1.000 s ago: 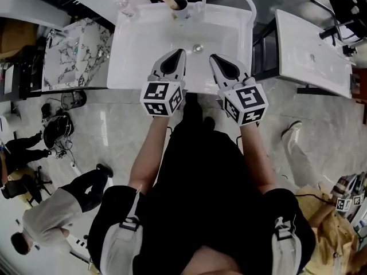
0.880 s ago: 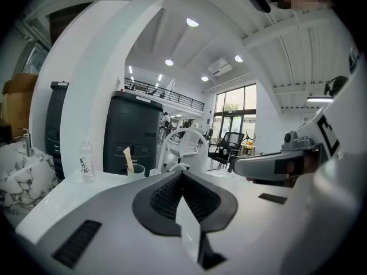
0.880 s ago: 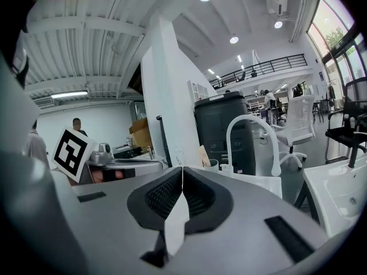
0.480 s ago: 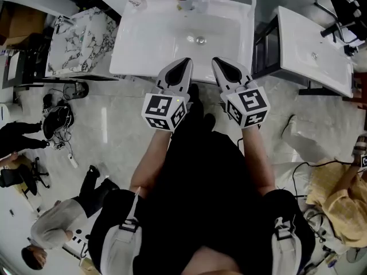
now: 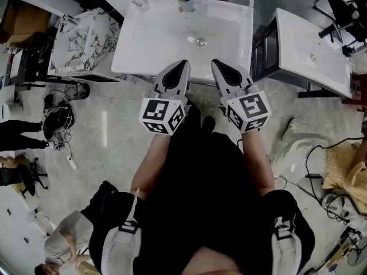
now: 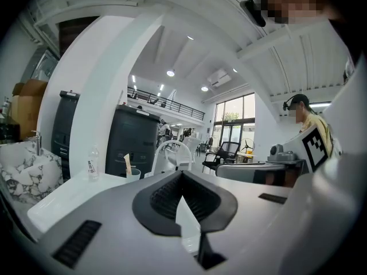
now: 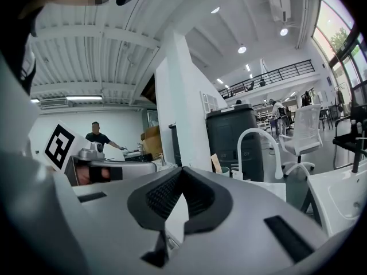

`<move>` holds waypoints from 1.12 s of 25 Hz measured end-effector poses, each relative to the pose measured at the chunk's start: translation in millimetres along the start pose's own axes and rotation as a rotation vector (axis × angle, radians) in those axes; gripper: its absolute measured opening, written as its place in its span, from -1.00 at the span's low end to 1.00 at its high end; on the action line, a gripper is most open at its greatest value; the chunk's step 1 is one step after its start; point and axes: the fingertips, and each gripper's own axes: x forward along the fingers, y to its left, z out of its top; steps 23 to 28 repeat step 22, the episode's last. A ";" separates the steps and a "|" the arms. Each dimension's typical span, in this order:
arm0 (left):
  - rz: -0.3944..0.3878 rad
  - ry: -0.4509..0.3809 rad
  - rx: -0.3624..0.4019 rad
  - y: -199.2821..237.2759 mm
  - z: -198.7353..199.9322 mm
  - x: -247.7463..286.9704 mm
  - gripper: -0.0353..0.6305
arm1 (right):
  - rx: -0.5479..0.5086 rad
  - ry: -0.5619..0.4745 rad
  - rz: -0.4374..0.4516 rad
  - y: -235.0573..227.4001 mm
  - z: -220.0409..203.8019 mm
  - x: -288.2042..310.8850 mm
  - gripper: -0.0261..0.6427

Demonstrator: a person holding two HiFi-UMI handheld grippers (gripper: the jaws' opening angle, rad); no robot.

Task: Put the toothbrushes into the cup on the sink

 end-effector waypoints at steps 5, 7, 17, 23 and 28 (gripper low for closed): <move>0.010 -0.012 0.002 2.2 8.6 -3.0 -0.85 | -0.023 -0.028 -0.003 3.1 13.4 -0.5 -0.83; 0.017 -0.017 -0.003 3.7 8.3 -3.7 -0.85 | -0.026 -0.030 -0.001 2.6 14.3 -0.3 -0.83; 0.022 -0.020 -0.009 1.4 5.1 -7.9 -0.85 | -0.024 -0.023 0.016 9.1 11.7 -2.4 -0.83; 0.020 -0.023 -0.006 3.3 2.3 -12.5 -0.85 | -0.027 -0.026 0.015 14.3 8.0 -3.7 -0.83; 0.020 -0.023 -0.006 3.3 2.3 -12.5 -0.85 | -0.027 -0.026 0.015 14.3 8.0 -3.7 -0.83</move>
